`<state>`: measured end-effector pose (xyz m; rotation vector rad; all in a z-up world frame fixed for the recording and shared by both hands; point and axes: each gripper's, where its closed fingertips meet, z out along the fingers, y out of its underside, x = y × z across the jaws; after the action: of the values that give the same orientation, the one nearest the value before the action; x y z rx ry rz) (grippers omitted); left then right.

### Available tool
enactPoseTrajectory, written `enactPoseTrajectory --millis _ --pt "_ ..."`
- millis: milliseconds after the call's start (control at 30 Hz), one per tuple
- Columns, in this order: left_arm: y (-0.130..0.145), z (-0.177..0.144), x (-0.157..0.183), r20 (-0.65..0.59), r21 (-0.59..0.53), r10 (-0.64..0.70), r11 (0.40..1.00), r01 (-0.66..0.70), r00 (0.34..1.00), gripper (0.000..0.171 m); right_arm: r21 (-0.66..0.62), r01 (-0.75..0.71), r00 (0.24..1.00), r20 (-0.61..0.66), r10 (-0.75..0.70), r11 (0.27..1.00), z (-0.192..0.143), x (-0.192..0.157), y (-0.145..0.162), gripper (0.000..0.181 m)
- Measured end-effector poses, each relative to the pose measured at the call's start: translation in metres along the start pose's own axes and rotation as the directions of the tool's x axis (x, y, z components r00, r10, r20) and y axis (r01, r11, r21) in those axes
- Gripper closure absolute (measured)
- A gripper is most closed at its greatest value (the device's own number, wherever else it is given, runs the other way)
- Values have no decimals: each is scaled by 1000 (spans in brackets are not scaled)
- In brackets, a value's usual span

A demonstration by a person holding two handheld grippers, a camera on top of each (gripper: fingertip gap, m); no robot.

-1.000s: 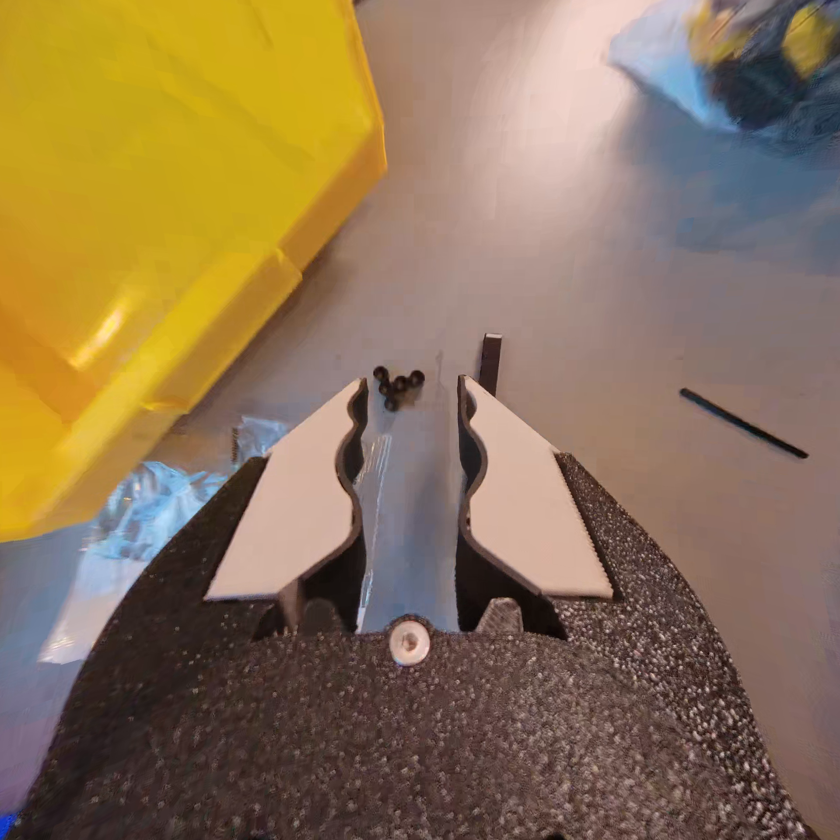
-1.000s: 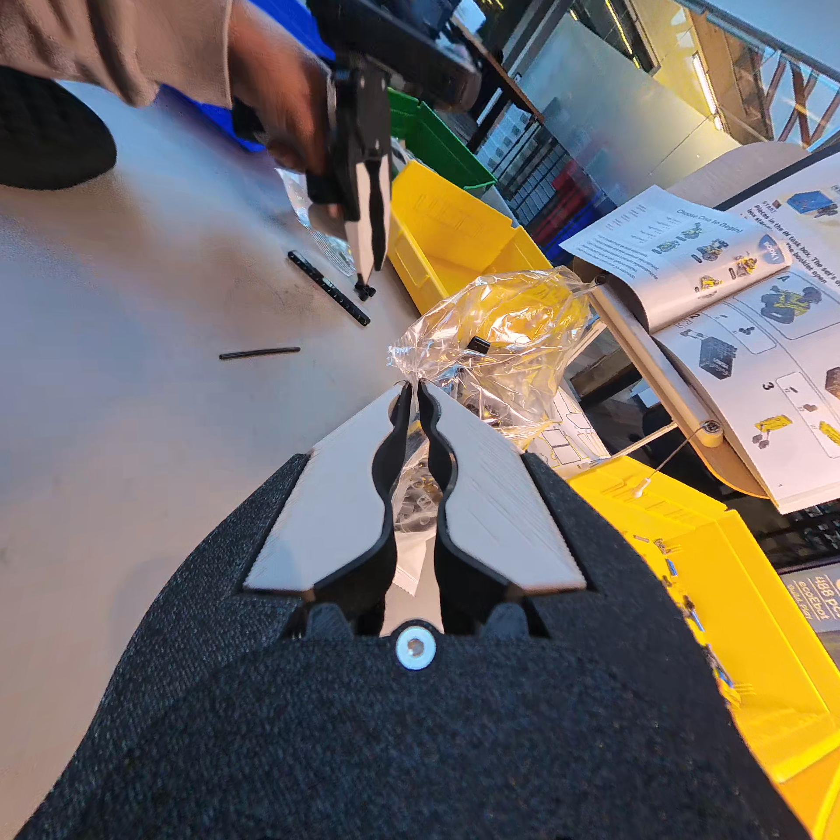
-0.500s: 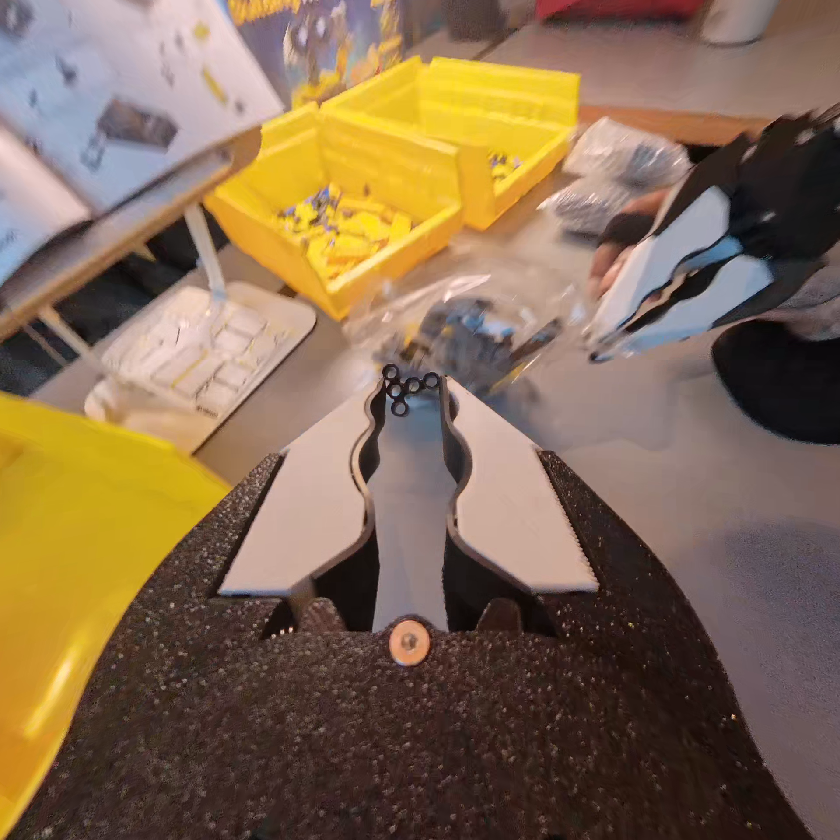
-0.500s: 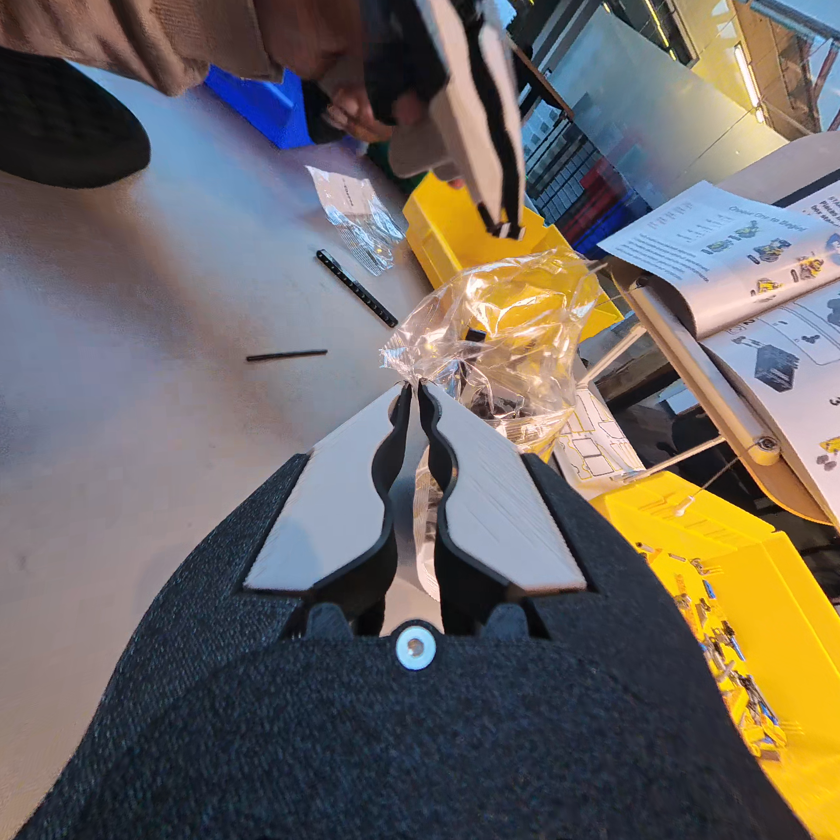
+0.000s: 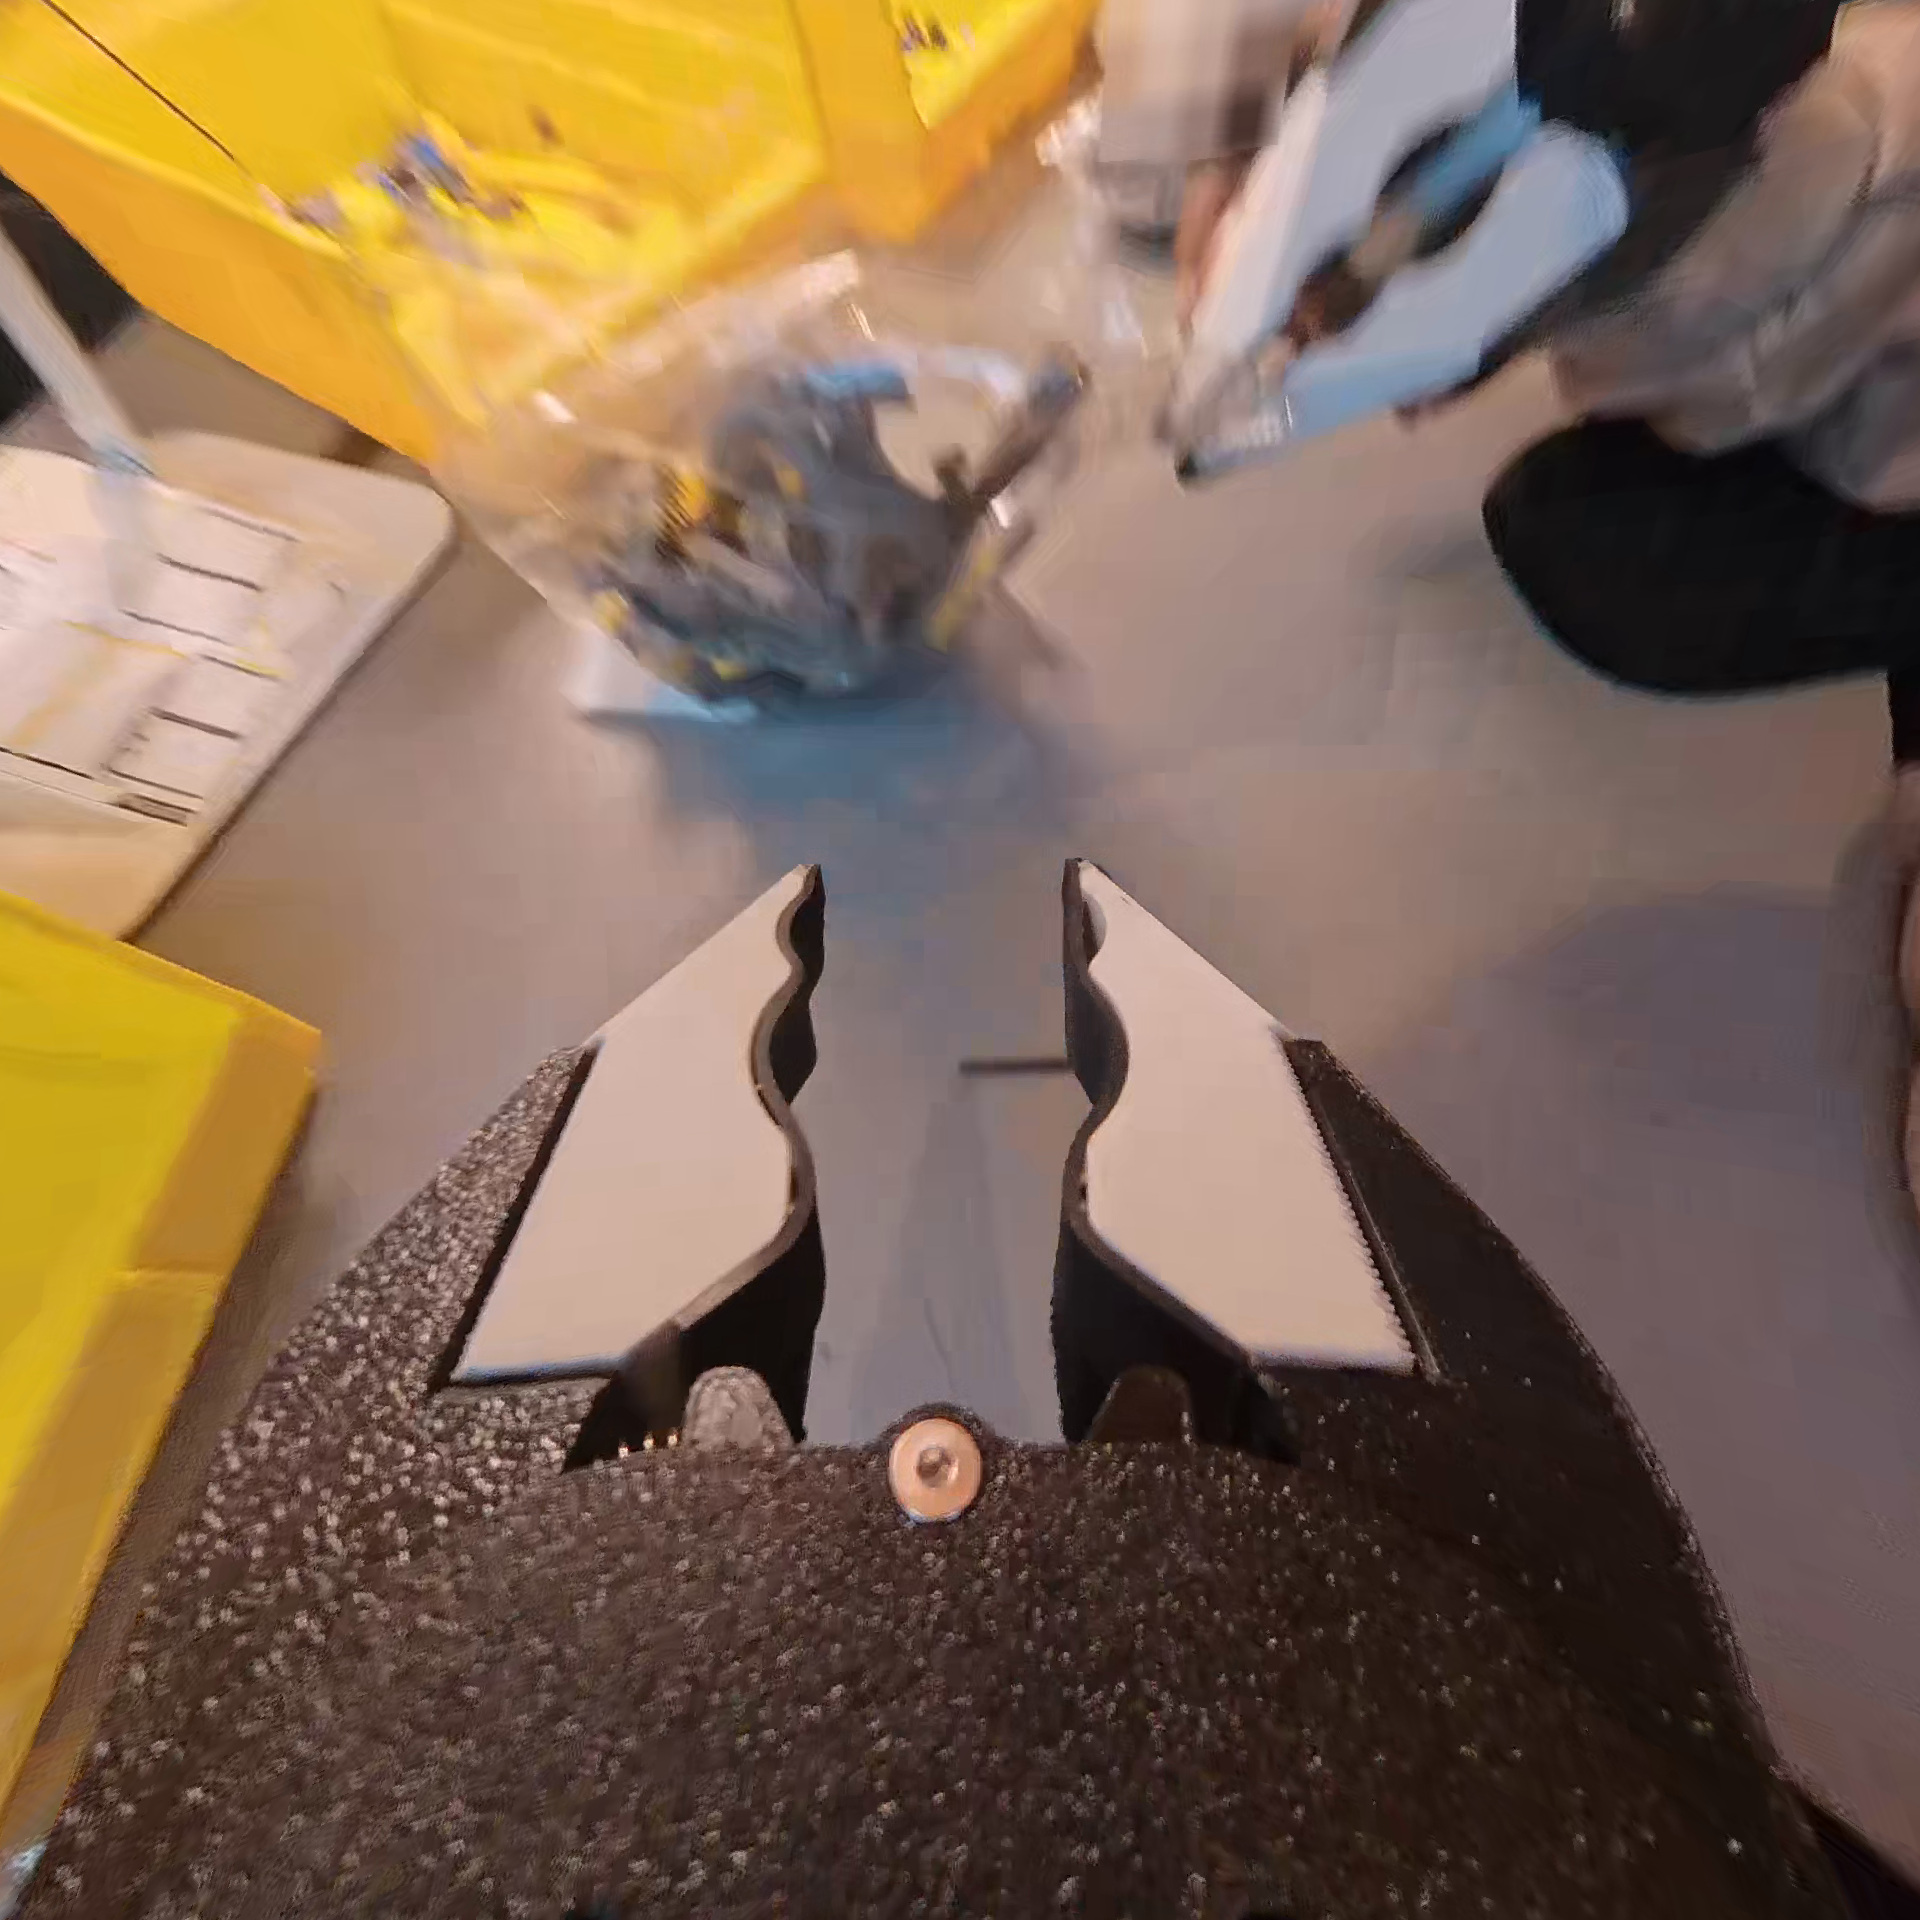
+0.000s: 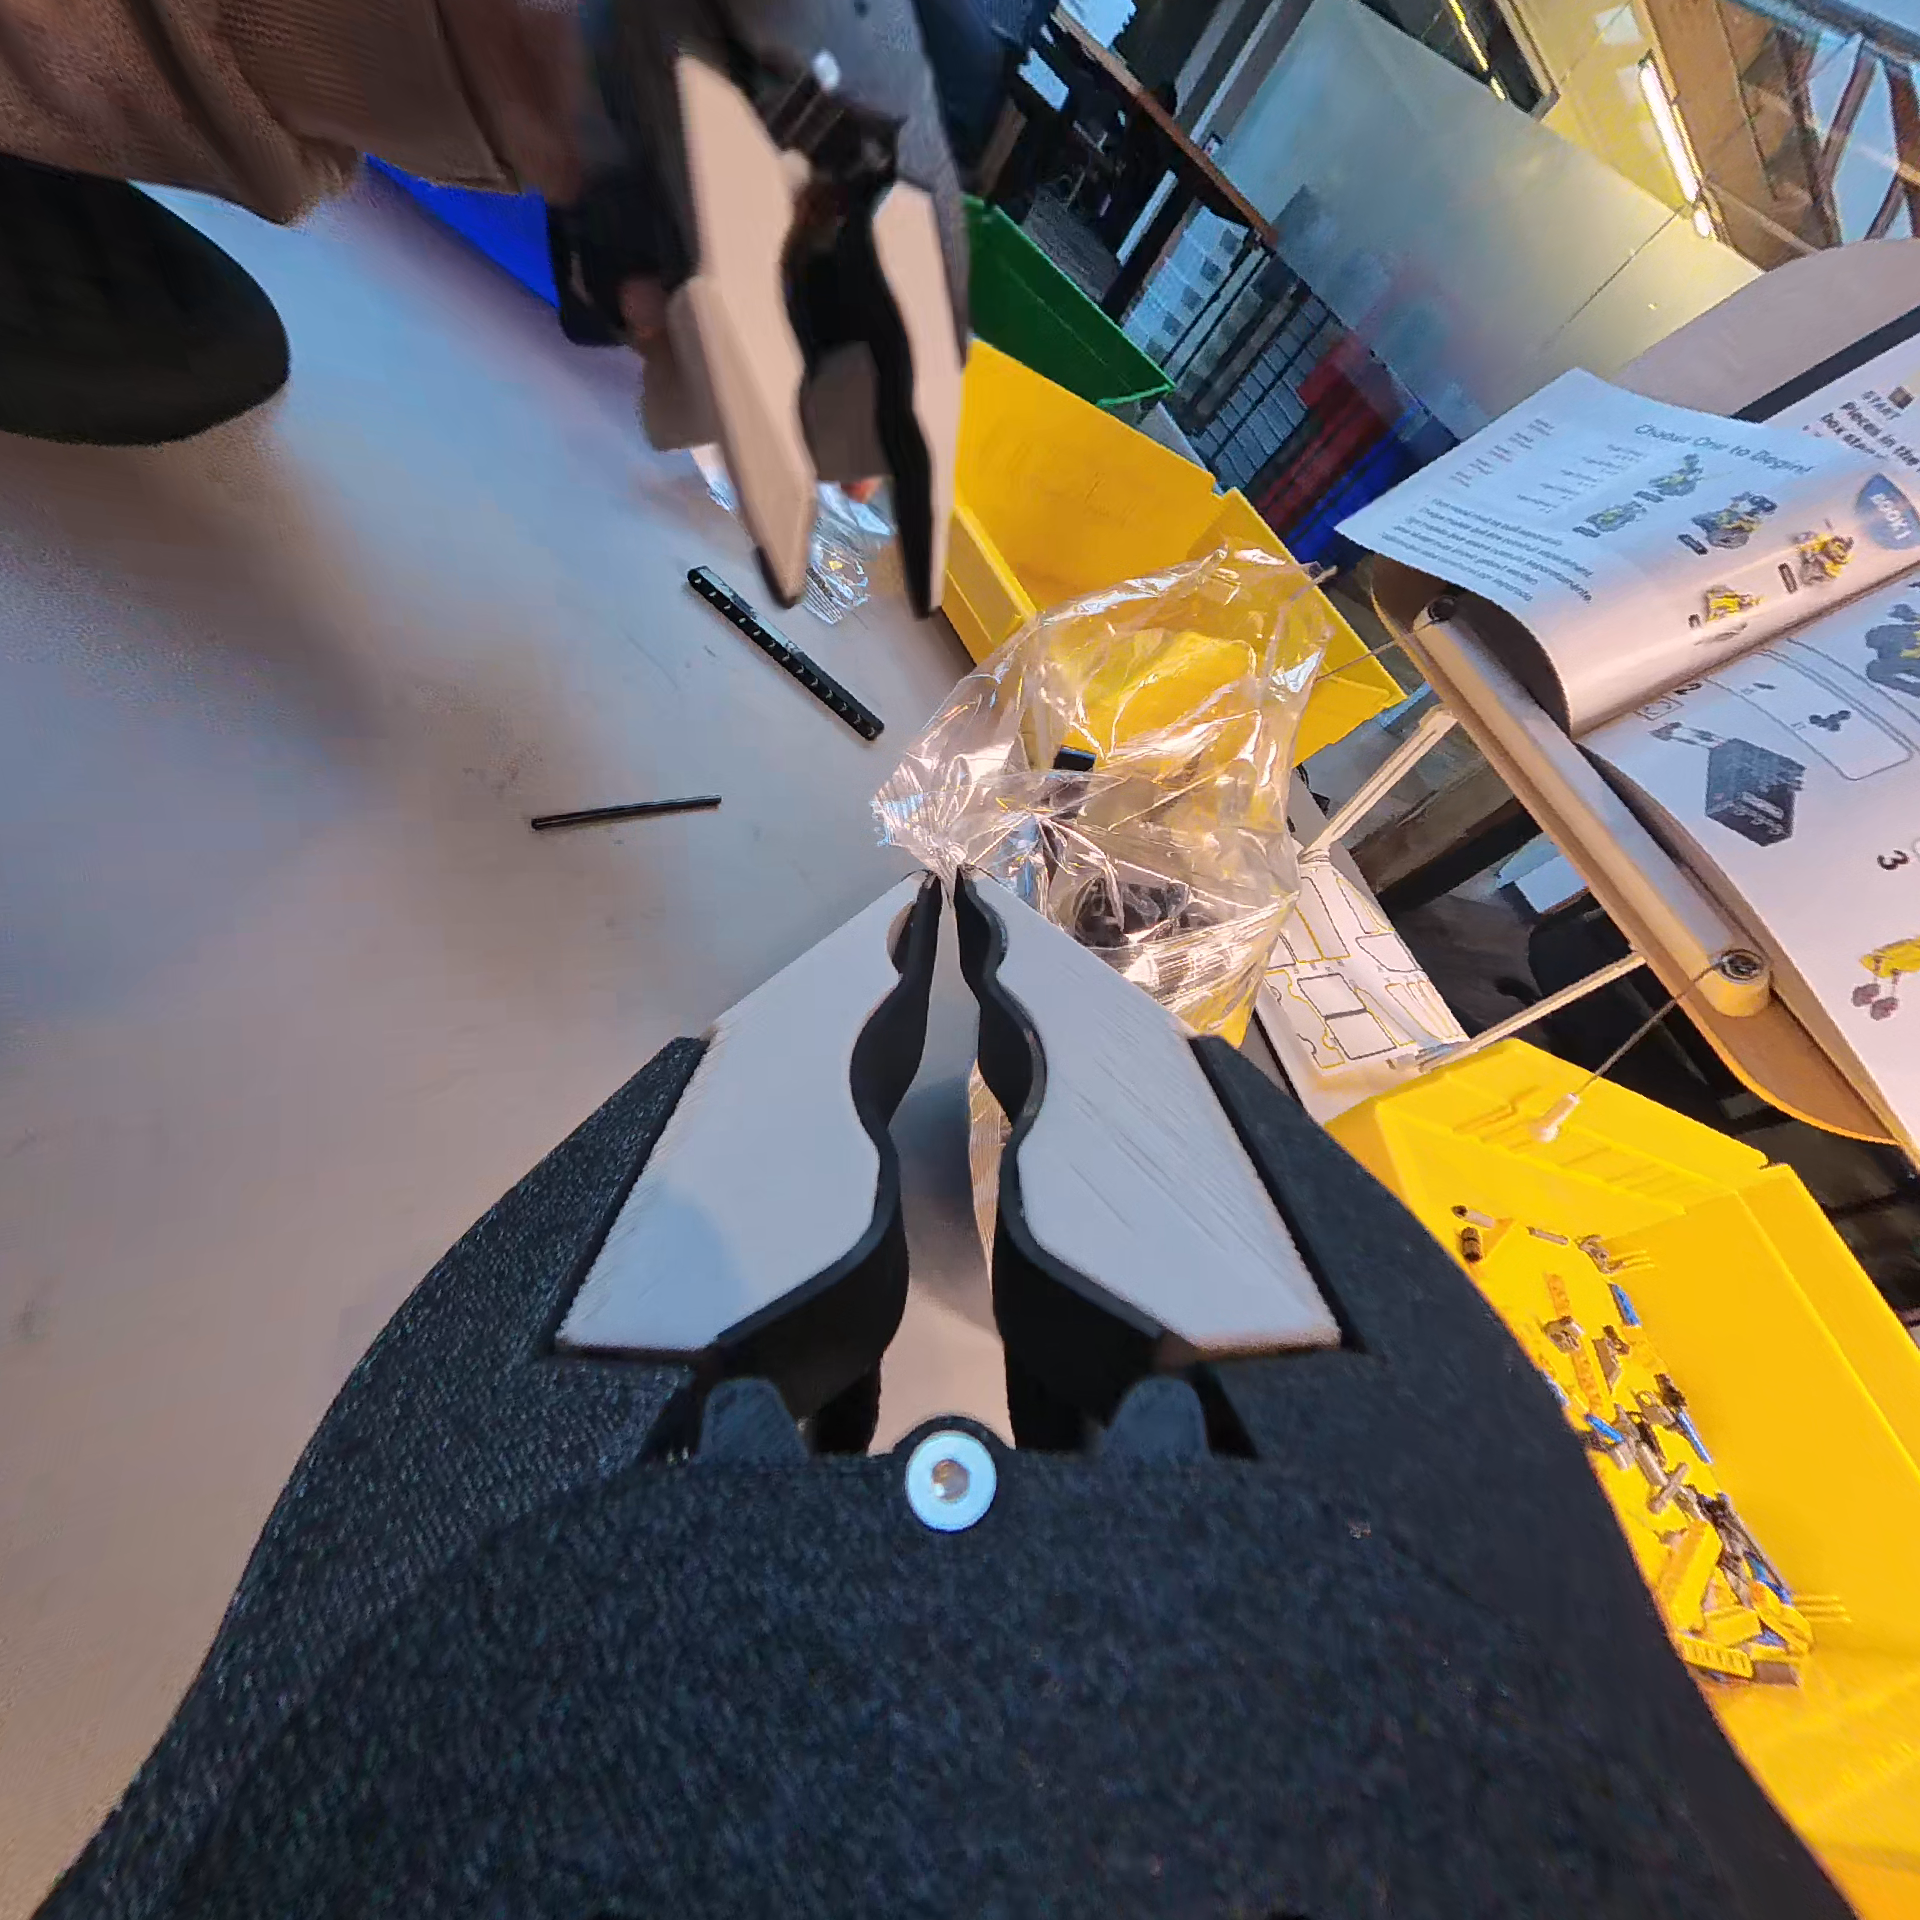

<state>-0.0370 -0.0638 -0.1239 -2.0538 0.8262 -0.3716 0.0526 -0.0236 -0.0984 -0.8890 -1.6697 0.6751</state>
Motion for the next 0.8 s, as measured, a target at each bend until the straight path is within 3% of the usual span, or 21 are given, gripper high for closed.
enactPoseTrajectory --millis 100,167,400,533,700,800 --pt "63 22 23 -110 -208 114 969 -136 987 123 3 -17 1000 1 17 1000 0 2 2 179" --pt "78 32 29 -171 -254 141 950 -182 975 124 3 -24 1000 7 24 1000 1 1 3 179" --pt "78 42 24 -345 -327 207 888 -324 916 143 -3 -28 1000 10 28 1000 0 1 5 179" --pt "83 37 20 -358 -371 249 846 -382 900 169 -7 -32 999 4 32 999 -1 3 7 179" --pt "81 33 22 -297 -381 257 851 -362 919 171 -3 -34 999 10 34 999 -2 2 7 179" --pt "51 17 17 -218 -273 220 922 -275 951 171 -2 -31 999 7 31 1000 -3 4 7 179"
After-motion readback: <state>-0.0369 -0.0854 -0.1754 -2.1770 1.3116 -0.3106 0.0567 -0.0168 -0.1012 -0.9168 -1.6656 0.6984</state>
